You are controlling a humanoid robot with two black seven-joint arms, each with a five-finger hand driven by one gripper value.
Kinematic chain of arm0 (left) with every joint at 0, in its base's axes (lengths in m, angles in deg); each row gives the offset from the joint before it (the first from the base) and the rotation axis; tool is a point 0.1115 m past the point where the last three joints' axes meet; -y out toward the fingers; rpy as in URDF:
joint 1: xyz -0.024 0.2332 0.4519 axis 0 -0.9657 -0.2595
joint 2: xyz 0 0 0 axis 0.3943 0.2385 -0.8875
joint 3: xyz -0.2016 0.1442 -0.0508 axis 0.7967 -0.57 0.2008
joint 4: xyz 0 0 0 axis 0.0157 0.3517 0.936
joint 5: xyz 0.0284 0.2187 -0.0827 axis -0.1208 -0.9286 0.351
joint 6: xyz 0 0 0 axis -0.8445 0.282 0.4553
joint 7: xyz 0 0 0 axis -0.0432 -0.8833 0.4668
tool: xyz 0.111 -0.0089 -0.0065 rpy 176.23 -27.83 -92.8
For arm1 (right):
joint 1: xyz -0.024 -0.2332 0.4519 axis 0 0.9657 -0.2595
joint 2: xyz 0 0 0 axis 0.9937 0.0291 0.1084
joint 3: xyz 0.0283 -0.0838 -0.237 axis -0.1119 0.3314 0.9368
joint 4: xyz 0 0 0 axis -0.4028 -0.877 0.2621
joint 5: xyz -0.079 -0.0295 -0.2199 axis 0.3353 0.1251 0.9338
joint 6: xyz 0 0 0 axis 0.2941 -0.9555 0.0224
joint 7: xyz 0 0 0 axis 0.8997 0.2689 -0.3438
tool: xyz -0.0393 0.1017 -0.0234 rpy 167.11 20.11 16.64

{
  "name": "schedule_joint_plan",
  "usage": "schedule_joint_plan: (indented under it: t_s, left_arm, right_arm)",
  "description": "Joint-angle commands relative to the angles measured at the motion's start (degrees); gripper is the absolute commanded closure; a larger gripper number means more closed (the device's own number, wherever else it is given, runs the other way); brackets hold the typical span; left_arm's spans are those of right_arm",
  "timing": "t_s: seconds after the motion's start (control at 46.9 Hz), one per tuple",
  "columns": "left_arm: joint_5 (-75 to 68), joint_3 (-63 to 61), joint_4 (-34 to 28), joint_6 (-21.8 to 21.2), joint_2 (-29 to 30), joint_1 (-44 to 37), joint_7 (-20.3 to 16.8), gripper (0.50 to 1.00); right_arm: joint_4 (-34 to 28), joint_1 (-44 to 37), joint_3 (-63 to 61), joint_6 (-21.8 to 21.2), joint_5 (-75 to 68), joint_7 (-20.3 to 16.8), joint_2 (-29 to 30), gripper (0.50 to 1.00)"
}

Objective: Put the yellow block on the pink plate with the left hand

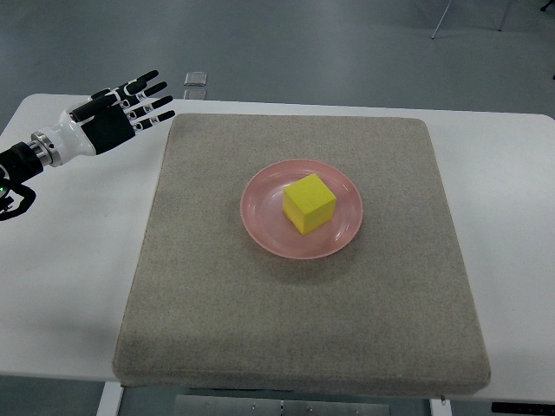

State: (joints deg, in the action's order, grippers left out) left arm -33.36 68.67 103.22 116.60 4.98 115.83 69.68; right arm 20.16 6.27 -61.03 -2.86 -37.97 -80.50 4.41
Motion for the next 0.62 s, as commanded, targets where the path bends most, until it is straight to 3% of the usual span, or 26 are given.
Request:
schedule_joint_plan:
  t_s: [0.0, 0.598]
  left_arm:
    - [-0.09, 1.67, -0.3, 0.0, 0.02, 0.77, 1.45, 0.504]
    - [-0.79, 3.16, -0.39, 0.0, -0.51, 1.22, 2.86, 0.504]
  right_arm:
    - [-0.09, 0.08, 0.07, -0.42, 0.0, 0.01, 0.0, 0.576]
    - [-0.88, 0.43, 0.07, -1.13, 0.18, 0.1, 0.0, 0.576]
